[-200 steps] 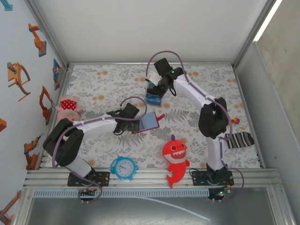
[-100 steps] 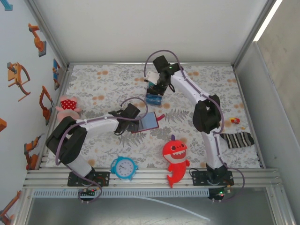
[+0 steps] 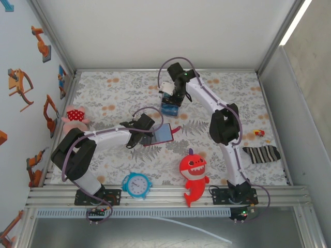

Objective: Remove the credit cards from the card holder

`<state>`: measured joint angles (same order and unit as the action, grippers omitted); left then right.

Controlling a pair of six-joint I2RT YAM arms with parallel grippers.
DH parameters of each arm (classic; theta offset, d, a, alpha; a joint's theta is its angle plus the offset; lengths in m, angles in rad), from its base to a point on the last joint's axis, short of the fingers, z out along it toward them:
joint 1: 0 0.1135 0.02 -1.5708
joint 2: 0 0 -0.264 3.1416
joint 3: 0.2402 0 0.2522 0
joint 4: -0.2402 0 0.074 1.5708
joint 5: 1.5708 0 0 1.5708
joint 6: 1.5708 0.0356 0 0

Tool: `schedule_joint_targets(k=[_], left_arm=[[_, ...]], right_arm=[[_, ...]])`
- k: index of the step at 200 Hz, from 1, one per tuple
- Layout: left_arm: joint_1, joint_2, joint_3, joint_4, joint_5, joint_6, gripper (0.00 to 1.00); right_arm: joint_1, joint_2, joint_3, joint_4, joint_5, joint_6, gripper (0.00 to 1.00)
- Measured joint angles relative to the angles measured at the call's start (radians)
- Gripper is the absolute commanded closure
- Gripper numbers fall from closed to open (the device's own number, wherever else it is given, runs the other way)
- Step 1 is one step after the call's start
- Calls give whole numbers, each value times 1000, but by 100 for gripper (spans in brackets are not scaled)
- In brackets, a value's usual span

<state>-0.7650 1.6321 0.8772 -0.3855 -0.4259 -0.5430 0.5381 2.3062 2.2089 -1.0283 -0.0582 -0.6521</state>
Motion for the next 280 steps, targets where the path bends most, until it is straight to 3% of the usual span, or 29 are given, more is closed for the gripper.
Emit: schedule_joint_targets(k=[172, 183, 225, 280], left_arm=[[1, -6, 8, -27, 0, 18, 3], [1, -7, 8, -28, -1, 18, 3], [1, -8, 8, -31, 0, 18, 3], [1, -8, 8, -31, -1, 18, 3]], right_arm=[[1, 132, 190, -68, 26, -42, 100], [1, 132, 192, -67, 28, -42, 93], [1, 133, 192, -64, 55, -46, 86], [1, 140, 192, -46, 94, -45, 85]])
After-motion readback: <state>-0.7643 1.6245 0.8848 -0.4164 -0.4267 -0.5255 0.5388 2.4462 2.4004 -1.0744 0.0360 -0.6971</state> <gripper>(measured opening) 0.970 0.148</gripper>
